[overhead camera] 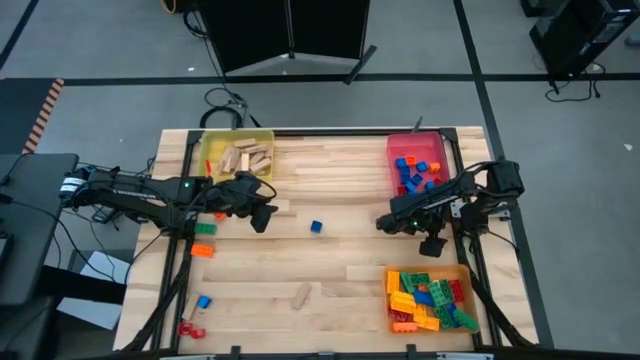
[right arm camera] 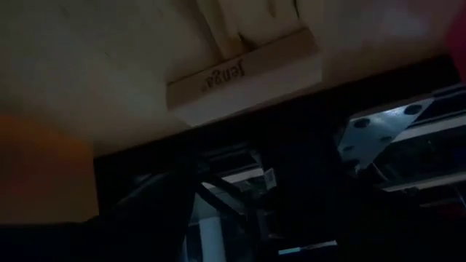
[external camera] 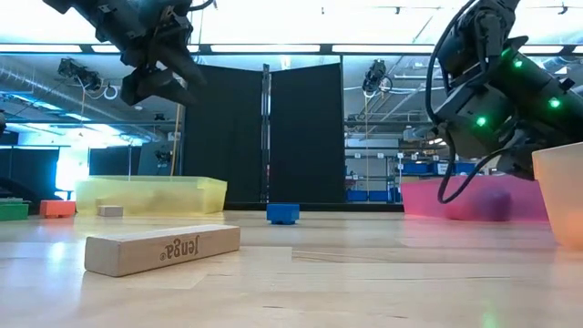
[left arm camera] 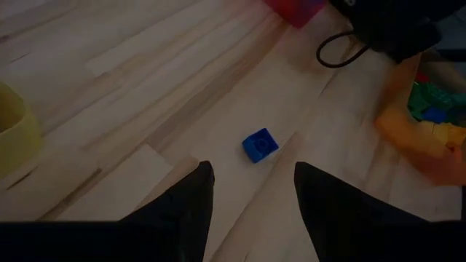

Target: Sort blocks by size

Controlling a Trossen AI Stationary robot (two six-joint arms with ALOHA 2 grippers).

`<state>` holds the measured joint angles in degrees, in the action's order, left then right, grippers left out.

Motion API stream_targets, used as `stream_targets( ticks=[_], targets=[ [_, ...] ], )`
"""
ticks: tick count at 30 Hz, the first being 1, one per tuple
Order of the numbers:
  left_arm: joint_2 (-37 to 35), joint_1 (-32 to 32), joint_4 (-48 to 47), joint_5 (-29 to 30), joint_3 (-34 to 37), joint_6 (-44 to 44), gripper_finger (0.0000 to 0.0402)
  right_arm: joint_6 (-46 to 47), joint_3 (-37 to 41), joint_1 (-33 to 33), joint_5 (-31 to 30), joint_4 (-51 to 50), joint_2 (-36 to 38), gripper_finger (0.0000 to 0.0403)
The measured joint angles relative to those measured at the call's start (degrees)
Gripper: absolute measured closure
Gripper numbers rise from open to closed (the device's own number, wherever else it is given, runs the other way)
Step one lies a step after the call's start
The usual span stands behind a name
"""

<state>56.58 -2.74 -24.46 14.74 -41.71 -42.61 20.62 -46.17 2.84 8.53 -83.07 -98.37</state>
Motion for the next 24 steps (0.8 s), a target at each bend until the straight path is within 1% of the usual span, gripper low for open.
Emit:
stream_targets(
  ticks=[4, 6, 9, 10, 12, 15, 18, 21, 24],
  targets=[
    [0.0, 0.0, 1.2, 0.0, 0.0, 0.0, 0.0202, 0.3, -0.2, 0.1, -0.7, 0.9, 0.0, 0.0111],
    [0.0, 0.0, 1.1, 0.0, 0.0, 0.0, 0.0202, 0.1, -0.3, 0.1, -0.9, 4.7, 0.0, 0.0114],
    [0.0, 0.0, 1.1, 0.0, 0.0, 0.0, 0.0202, 0.0, 0.6, 0.6, 3.3, 12.6, 0.0, 0.0119],
    [0.0, 0.0, 1.1, 0.0, 0.0, 0.0, 0.0202, 0.2, 1.0, 0.9, 3.5, 13.9, 0.0, 0.0121],
    [0.0, 0.0, 1.1, 0.0, 0.0, 0.0, 0.0202, 0.9, 1.5, 1.3, 2.9, 13.9, 0.0, 0.0127],
    [0.0, 0.0, 1.1, 0.0, 0.0, 0.0, 0.0202, 2.3, 1.6, 1.3, 2.6, 10.7, 0.0, 0.0135],
    [0.0, 0.0, 1.1, 0.0, 0.0, 0.1, 0.0202, -0.2, 1.5, 1.3, 1.8, 8.2, 0.0, 0.0142],
    [0.0, 0.0, 1.1, 0.0, 0.0, 0.4, 0.0202, -3.3, 3.4, 1.3, 2.2, 9.3, 0.0, 0.015],
    [0.0, 0.0, 1.1, 0.0, 0.0, 0.4, 0.0202, -4.0, 7.5, 1.3, 4.0, 12.5, 0.0, 0.0157]
  ],
)
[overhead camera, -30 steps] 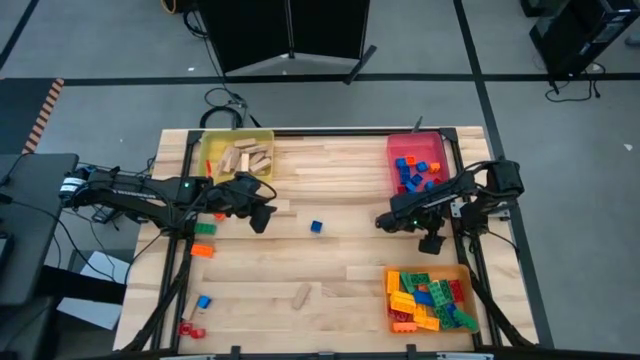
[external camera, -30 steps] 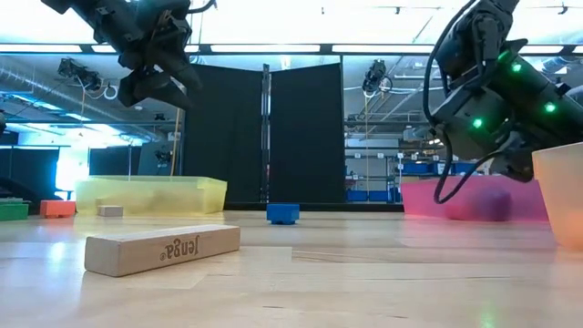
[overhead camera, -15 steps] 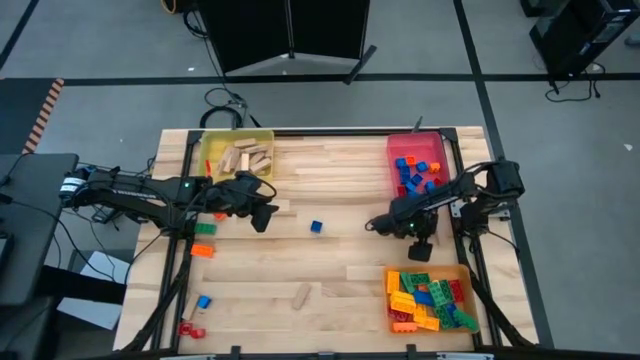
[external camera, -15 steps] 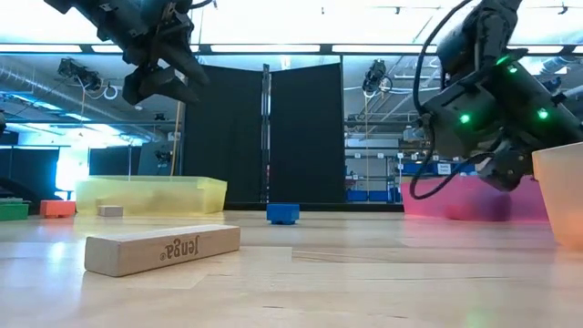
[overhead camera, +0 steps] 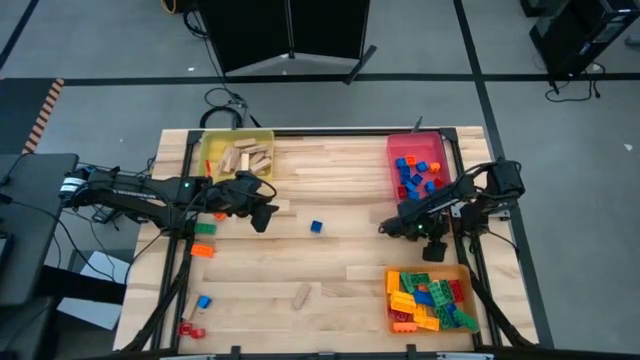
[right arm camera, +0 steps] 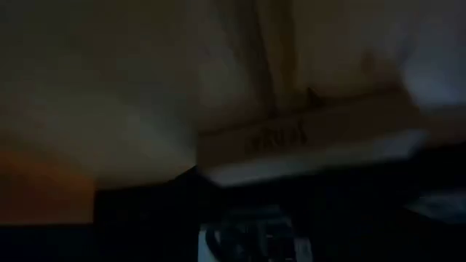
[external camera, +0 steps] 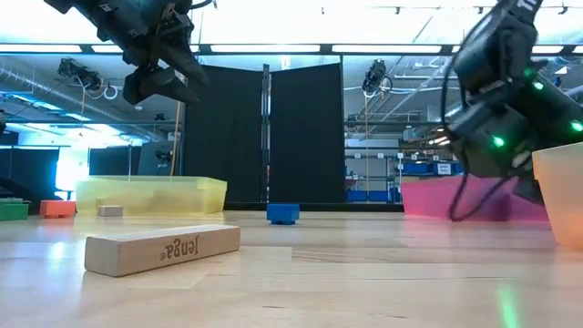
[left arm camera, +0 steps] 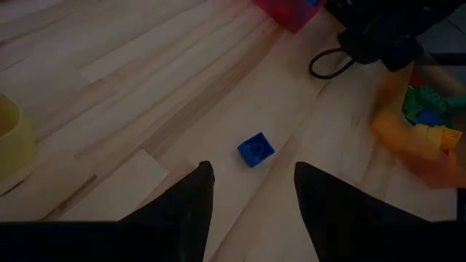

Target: Sort blocks by size

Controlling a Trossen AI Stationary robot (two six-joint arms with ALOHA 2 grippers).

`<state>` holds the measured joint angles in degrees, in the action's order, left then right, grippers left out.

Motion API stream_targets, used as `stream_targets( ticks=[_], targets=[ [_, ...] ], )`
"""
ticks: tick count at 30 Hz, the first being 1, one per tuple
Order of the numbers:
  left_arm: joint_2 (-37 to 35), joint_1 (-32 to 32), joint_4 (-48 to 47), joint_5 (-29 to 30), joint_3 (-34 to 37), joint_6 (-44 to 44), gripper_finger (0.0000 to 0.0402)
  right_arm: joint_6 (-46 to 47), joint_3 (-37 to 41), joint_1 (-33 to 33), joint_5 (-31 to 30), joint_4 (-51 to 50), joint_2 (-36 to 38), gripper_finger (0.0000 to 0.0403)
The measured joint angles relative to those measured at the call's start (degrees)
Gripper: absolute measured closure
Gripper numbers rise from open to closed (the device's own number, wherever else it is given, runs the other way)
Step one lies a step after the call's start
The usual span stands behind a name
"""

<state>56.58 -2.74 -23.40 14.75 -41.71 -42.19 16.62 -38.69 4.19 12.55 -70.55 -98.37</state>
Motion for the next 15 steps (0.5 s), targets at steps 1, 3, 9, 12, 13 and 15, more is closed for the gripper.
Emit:
stream_targets(
  ticks=[1, 3, 9, 12, 13, 15],
  targets=[
    [0.0, 0.0, 0.0, 0.0, 0.0, 0.0, 0.0202, 0.0, 1.4, 0.0, 0.4, 1.5, 0.0, 0.0159],
    [0.0, 0.0, 0.0, 0.0, 0.0, 0.0, 0.0202, 0.7, 3.5, 0.0, 0.8, 4.0, 0.0, 0.0163],
    [0.0, 0.0, 0.0, 0.0, 0.0, 0.1, 0.0202, 1.8, 2.4, 0.0, 1.5, 5.5, 0.0, 0.0176],
    [0.0, 0.0, 0.0, 0.3, 0.0, 0.2, 0.0202, 1.6, -1.2, 0.0, 1.5, 6.9, 0.0, 0.0183],
    [0.0, 0.0, 0.0, 0.4, 0.0, 0.2, 0.0202, 1.6, -2.7, 0.0, 1.2, 7.4, 0.0, 0.0186],
    [0.0, 0.0, 0.0, 0.5, 0.0, 0.2, 0.0202, 1.5, -5.6, 0.0, 0.0, 8.7, 0.0, 0.0192]
  ],
)
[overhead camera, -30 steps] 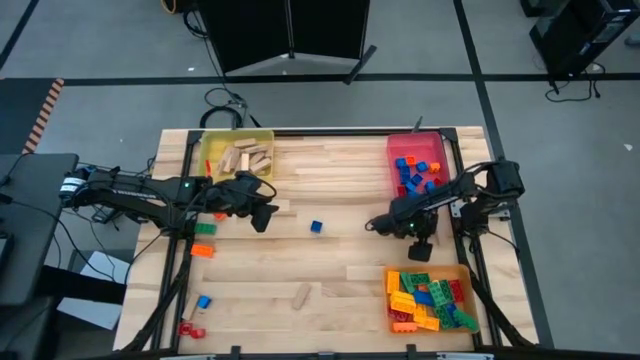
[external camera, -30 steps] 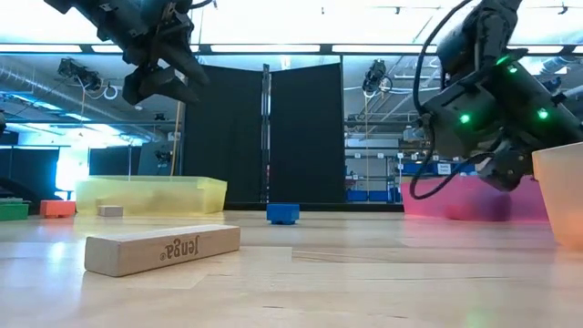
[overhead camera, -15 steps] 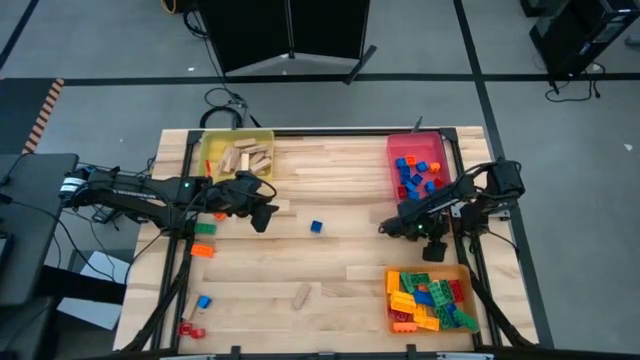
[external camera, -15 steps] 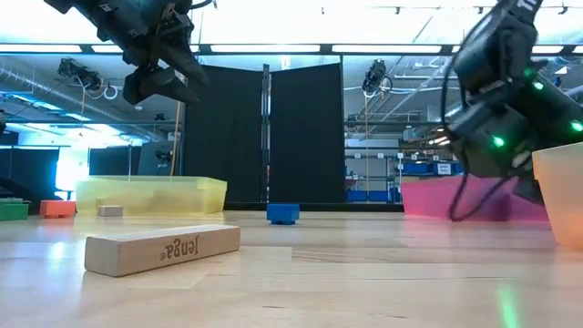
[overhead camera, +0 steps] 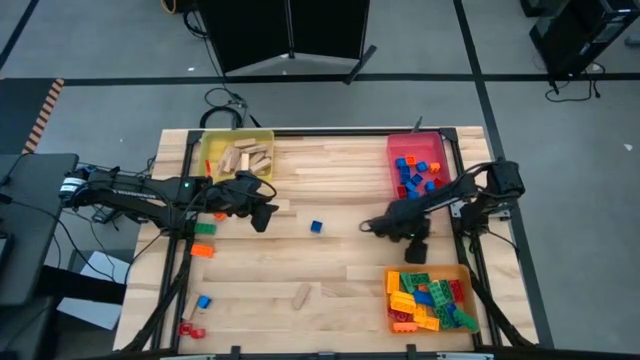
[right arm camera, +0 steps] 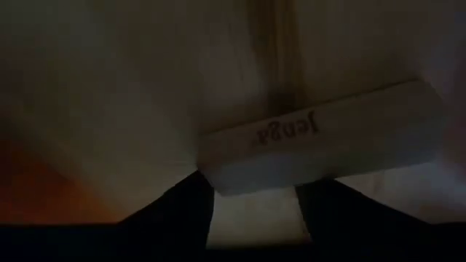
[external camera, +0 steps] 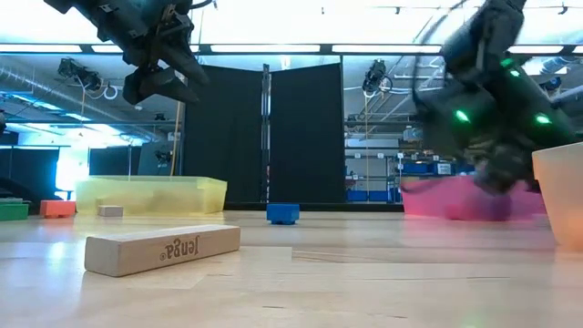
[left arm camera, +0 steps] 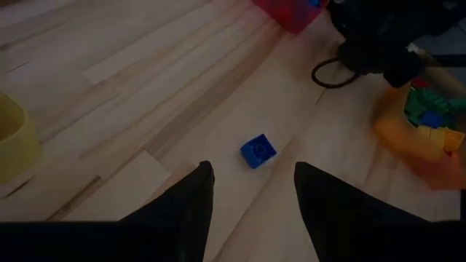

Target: Sort blocks by size

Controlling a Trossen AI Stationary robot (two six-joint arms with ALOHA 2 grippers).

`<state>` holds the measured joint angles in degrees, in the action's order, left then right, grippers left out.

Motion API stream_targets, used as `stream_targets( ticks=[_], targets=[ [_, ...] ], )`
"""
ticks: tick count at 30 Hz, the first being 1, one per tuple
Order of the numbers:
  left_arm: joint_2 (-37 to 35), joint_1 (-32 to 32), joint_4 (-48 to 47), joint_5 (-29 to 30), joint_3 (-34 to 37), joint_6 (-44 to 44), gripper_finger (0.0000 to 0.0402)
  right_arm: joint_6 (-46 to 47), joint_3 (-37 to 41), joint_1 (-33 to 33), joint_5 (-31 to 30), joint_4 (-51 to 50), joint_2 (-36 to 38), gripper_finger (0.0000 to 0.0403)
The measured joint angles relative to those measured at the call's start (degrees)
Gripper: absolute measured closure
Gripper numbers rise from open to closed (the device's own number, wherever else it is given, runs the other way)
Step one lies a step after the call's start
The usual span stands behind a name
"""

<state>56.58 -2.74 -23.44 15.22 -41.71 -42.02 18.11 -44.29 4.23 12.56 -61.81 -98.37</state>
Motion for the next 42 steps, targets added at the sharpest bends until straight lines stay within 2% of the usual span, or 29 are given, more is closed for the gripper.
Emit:
stream_targets(
  ticks=[5, 10, 17, 20, 24, 26, 31, 33, 36, 42],
  targets=[
    [0.0, 0.0, 0.0, 0.2, 0.0, 0.0, 0.0202, -2.8, -6.5, -0.1, -5.2, 6.6, 0.0, 0.0203],
    [0.0, 0.0, 0.0, 0.2, 0.0, 0.0, 0.0202, -4.9, -10.8, -0.1, -9.6, 22.9, 0.0, 0.0207],
    [0.0, 0.0, -0.1, 0.2, 0.0, 0.0, 0.0202, -4.6, -15.0, -0.7, -11.6, 30.5, 0.1, 0.0205],
    [0.0, 0.0, -0.2, 0.2, 0.0, 0.0, 0.0202, 0.4, -16.9, -1.6, -13.3, 30.5, 0.0, 0.0207],
    [0.0, 0.0, -0.2, 0.2, 0.0, 0.0, 0.0202, 15.2, -17.9, -3.0, -17.3, 35.0, 0.0, 0.0204],
    [0.0, 0.0, -0.2, 0.2, 0.0, 1.3, 0.0202, 18.0, -17.5, -3.4, -17.8, 37.7, 0.0, 0.0196],
    [0.0, 0.0, -0.2, 0.2, 0.0, 9.5, 0.0202, 18.1, -15.3, -2.4, -17.9, 48.2, 0.0, 0.0163],
    [0.0, 0.0, -0.2, 0.2, 0.0, 12.3, 0.0202, 16.5, -15.2, -1.2, -20.6, 50.8, 0.0, 0.0145],
    [0.0, 0.0, -0.2, 0.2, 0.0, 15.9, 0.0202, 13.9, -15.1, 0.9, -27.7, 50.6, -0.9, 0.0121],
    [0.0, 0.0, -0.3, 0.2, 0.1, 21.6, 0.0202, 14.6, -15.4, 3.6, -29.5, 54.3, -8.1, 0.01]
  ],
)
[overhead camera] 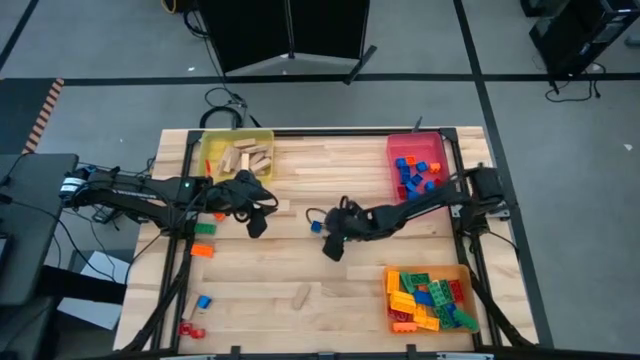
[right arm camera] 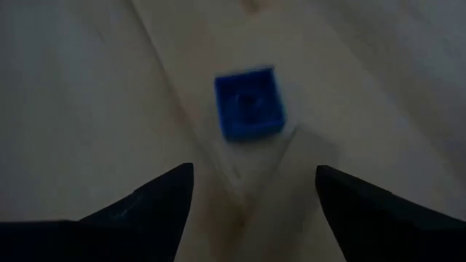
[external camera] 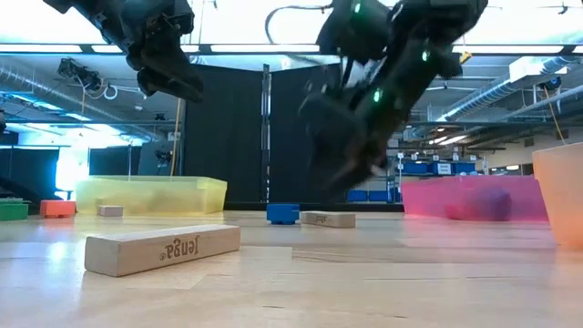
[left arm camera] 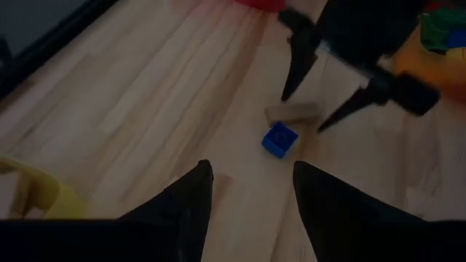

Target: Sort blocks by size

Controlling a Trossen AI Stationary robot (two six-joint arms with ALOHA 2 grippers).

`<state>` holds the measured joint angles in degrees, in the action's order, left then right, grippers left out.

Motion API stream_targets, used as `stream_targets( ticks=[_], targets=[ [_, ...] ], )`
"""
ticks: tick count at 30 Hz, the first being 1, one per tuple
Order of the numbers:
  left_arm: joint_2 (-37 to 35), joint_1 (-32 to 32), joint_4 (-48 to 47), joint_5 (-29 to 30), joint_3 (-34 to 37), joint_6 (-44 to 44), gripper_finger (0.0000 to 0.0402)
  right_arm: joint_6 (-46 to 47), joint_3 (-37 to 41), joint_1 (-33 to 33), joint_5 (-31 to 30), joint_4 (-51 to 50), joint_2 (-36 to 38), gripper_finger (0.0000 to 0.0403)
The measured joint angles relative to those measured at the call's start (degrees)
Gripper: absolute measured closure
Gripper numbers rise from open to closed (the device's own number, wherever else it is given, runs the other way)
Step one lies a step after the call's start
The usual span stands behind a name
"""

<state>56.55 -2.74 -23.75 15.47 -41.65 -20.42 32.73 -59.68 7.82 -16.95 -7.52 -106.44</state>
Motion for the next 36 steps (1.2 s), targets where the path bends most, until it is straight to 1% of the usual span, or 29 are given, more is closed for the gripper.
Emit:
stream_targets(
  ticks=[1, 3, 5, 8, 11, 16, 17, 18, 20, 26, 29, 32, 36],
  targets=[
    [0.0, 0.0, 0.0, 0.0, 0.0, 0.7, 0.0202, 0.8, 0.0, 0.3, 0.0, 0.9, -1.7, 0.0099],
    [0.0, 0.0, -0.2, 0.0, 0.0, 0.8, 0.0202, 2.4, -0.3, 0.8, -2.1, 2.3, -3.9, 0.01],
    [0.0, 0.0, -0.2, 0.0, 0.0, 0.9, 0.0202, 7.6, -0.8, 1.0, -4.1, 1.6, -5.7, 0.0108],
    [0.0, 0.0, -0.1, 0.0, 0.0, 0.8, 0.0202, 15.1, -0.8, 1.3, -6.9, 1.8, -6.8, 0.0137],
    [0.0, 0.1, 0.0, 0.0, 0.0, 0.8, 0.0202, 16.2, -0.6, 1.2, -7.7, 1.6, -6.6, 0.02],
    [0.0, 0.1, 0.2, 0.0, 0.0, 2.1, 0.0202, 12.9, -0.3, 0.7, -8.1, -0.2, -4.5, 0.036],
    [0.0, 0.1, 0.2, 0.0, 0.0, 2.3, 0.0202, 12.4, -0.2, 0.5, -7.8, -0.5, -4.0, 0.038],
    [0.0, 0.1, 0.2, 0.0, 0.0, 2.3, 0.0202, 11.9, -0.2, 0.2, -7.2, -0.8, -3.5, 0.0387],
    [0.0, 0.1, 0.2, 0.0, 0.0, 2.2, 0.0202, 11.0, 0.0, -0.4, -6.0, -1.6, -2.1, 0.0381],
    [0.0, 0.1, 0.3, 0.0, 0.0, 2.2, 0.0202, 9.8, -0.1, -2.3, -5.6, -1.6, 2.0, 0.0357],
    [0.0, 0.1, 0.3, 0.0, 0.0, 2.2, 0.0202, 9.8, -0.1, -2.8, -4.4, -2.1, 3.1, 0.0344],
    [0.0, 0.1, 0.3, 0.3, 0.0, 2.2, 0.0202, 9.8, -0.2, -2.9, -2.3, -1.7, 3.5, 0.0321],
    [0.0, 0.1, 0.3, 0.8, 0.0, 2.2, 0.0202, 12.9, -0.2, -2.9, 1.0, -2.1, 2.4, 0.0272]
  ],
)
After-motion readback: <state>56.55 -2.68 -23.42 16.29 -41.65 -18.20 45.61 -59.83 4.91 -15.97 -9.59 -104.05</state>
